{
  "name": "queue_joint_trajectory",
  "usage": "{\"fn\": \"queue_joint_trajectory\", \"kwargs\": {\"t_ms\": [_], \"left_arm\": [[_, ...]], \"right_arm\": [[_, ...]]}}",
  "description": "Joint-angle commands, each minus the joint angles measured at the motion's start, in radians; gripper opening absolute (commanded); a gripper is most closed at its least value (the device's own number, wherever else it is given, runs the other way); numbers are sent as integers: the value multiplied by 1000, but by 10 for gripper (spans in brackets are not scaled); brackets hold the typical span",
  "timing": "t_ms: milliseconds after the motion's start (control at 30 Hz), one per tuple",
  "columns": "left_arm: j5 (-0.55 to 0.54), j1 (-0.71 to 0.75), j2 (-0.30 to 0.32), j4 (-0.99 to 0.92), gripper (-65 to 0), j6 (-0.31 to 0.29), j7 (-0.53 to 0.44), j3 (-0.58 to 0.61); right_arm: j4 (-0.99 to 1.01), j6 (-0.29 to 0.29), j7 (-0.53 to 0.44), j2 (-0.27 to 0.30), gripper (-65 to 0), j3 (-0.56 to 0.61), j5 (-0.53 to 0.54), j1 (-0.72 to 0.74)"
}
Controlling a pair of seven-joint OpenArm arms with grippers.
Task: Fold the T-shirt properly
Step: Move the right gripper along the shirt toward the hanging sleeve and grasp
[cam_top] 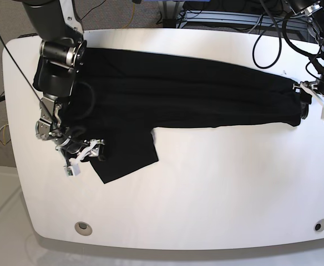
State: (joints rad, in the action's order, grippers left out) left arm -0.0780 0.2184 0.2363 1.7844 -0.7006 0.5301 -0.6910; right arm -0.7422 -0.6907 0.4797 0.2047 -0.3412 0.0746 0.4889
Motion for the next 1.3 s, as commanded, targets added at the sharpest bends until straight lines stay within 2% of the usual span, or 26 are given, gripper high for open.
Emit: {"fn": "queue_joint_trajectory", "kwargs": {"t_ms": [0, 333, 433, 500, 567, 633, 1000, 1167, 1267], "left_arm": [[-13, -7, 15, 18, -236, 2, -26, -3], [-13, -7, 15, 16, -236, 2, -26, -3], [-13, -7, 15, 15, -236, 2, -26, -3], [-13, -7, 15, 15, -236, 2, -26, -3], [-13, -7, 15, 15, -236, 2, -26, -3], [-13, -7, 15, 15, -236, 2, -26, -3], [-13, -7, 15, 13, -236, 2, -26, -3], [-13, -7, 15, 13, -236, 2, -26, -3], [-13, -7, 15, 12, -236, 2, -28, -3]], "right_arm": [[-79, -7, 44, -32, -225, 3, -12, -26], [-172, -7, 98, -63, -233, 3, -11, -66], [-172, -7, 98, -63, -267, 3, -11, -71], [-172, -7, 98, -61, -344, 3, -11, -71], [-172, -7, 98, -60, -479, 3, -12, -71], [-172, -7, 98, -58, -650, 3, -12, -71], [-178, -7, 98, -58, -650, 3, -8, -71], [-279, -7, 109, -58, -650, 3, -6, -108], [-391, -7, 155, -58, -650, 3, -6, -134]]}}
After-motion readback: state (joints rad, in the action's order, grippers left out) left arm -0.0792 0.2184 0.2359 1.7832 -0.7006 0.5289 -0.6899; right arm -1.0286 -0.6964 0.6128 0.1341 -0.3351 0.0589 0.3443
